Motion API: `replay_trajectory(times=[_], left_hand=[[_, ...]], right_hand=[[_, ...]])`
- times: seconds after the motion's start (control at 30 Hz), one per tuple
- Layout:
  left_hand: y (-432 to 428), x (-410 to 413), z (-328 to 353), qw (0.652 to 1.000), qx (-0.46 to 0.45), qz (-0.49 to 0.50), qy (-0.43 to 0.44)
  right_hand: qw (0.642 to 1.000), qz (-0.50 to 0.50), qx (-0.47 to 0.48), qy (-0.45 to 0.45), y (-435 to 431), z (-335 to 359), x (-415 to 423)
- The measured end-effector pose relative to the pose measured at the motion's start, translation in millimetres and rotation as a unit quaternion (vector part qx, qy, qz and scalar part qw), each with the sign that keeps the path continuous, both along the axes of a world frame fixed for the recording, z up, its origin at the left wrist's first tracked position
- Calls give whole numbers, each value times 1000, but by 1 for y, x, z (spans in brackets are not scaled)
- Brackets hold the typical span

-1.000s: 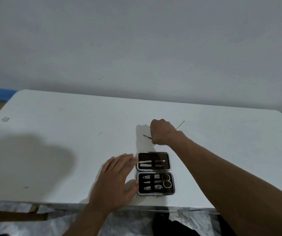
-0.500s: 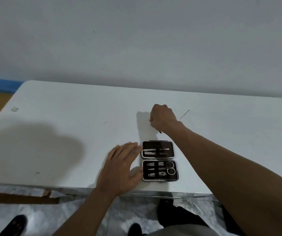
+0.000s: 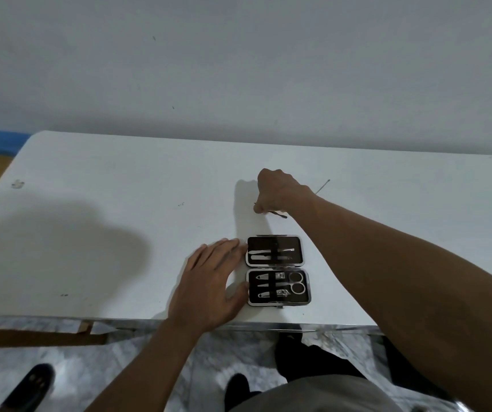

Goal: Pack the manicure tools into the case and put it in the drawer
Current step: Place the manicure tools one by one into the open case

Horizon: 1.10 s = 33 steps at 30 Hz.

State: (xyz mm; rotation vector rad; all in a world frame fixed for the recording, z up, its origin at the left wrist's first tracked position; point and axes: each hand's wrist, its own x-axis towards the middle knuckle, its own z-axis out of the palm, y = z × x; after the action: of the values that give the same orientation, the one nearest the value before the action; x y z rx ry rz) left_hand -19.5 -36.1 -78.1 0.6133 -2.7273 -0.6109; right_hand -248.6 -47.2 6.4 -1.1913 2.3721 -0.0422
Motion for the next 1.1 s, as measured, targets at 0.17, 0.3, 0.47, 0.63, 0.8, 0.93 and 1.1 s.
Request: replay_trajectory(times=[0.17, 0.3, 0.47, 0.63, 0.8, 0.93, 1.1], left_hand=[[0, 1, 0, 1000, 2, 1, 3], [0, 0, 1, 1000, 5, 6, 3], [0, 1, 1, 1000, 4, 7, 2], [0, 1, -1, 1000, -2, 11, 2], [1, 0, 1, 1000, -13, 13, 1], [1, 0, 0, 1000, -17, 18, -5], [1, 1, 1, 999, -25, 15, -14]], right_hand=[[1000, -2, 1, 8, -1, -5, 3], [999, 22, 6, 41, 0, -6, 8], [998, 20, -3, 54, 0, -8, 7], [999, -24, -29, 28, 7, -9, 2], [995, -80, -57, -29, 20, -7, -1], [976, -137, -115, -127, 44, 0, -3], [951, -159, -177, -195, 84, 8, 2]])
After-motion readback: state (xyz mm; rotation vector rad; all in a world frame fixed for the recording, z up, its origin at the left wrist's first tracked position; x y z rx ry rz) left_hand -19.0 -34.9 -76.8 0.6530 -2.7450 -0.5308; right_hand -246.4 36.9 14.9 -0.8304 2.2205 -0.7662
